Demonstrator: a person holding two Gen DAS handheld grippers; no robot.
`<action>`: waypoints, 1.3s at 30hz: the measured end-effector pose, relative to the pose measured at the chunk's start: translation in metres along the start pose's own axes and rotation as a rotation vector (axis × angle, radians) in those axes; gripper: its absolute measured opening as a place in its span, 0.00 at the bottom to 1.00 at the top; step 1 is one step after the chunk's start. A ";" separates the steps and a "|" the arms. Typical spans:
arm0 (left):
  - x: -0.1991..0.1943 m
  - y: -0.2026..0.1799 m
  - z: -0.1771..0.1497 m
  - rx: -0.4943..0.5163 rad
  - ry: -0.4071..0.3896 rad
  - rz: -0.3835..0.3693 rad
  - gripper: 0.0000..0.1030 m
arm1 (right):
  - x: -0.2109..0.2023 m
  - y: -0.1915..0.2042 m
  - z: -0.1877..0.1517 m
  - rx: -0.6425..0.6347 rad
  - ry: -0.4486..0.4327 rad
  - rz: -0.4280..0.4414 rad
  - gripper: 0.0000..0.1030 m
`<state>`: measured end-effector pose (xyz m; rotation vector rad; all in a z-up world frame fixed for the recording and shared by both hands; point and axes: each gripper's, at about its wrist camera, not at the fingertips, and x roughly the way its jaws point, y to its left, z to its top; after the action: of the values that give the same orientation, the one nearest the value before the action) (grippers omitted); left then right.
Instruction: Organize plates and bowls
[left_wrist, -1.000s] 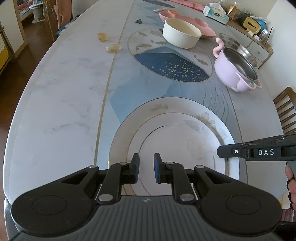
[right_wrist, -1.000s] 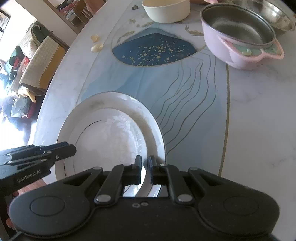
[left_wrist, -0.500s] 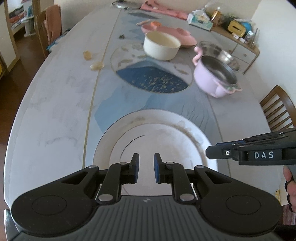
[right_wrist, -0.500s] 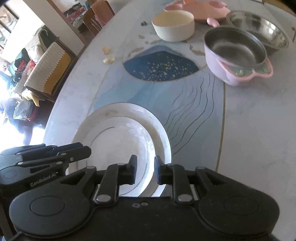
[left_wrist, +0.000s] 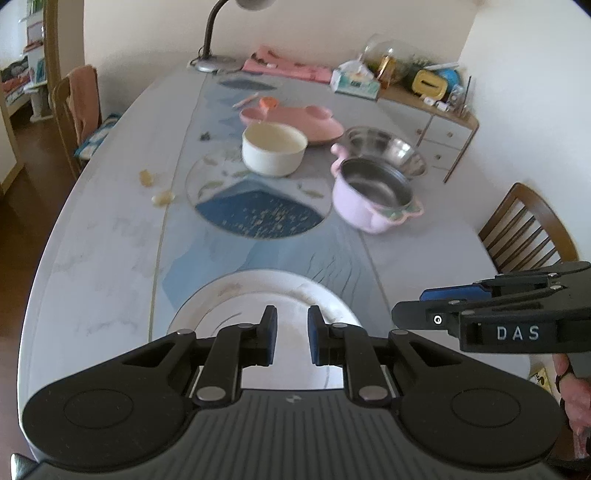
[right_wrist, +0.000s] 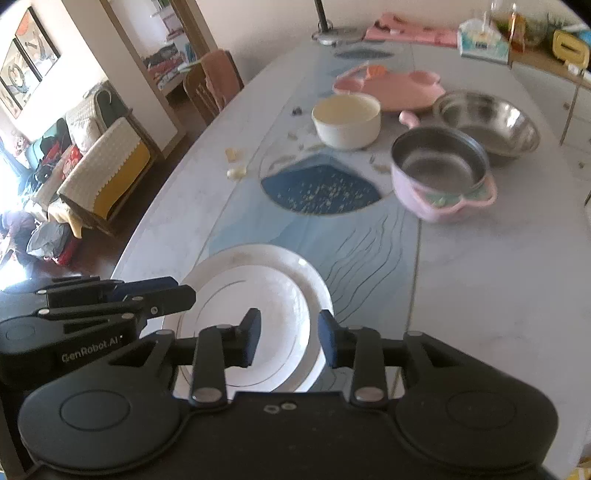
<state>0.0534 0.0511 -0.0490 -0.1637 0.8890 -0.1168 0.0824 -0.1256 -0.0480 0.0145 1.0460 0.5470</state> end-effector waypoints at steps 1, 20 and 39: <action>-0.001 -0.003 0.001 0.002 -0.005 -0.008 0.16 | -0.004 0.000 0.000 -0.001 -0.011 -0.004 0.40; 0.014 -0.037 0.075 0.036 -0.135 -0.027 0.73 | -0.044 -0.056 0.055 -0.036 -0.144 -0.103 0.76; 0.104 -0.041 0.224 0.049 -0.222 0.103 0.76 | 0.008 -0.140 0.206 -0.152 -0.212 -0.214 0.99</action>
<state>0.2917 0.0138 0.0181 -0.0825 0.6714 -0.0238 0.3139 -0.1938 0.0137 -0.1684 0.7867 0.4191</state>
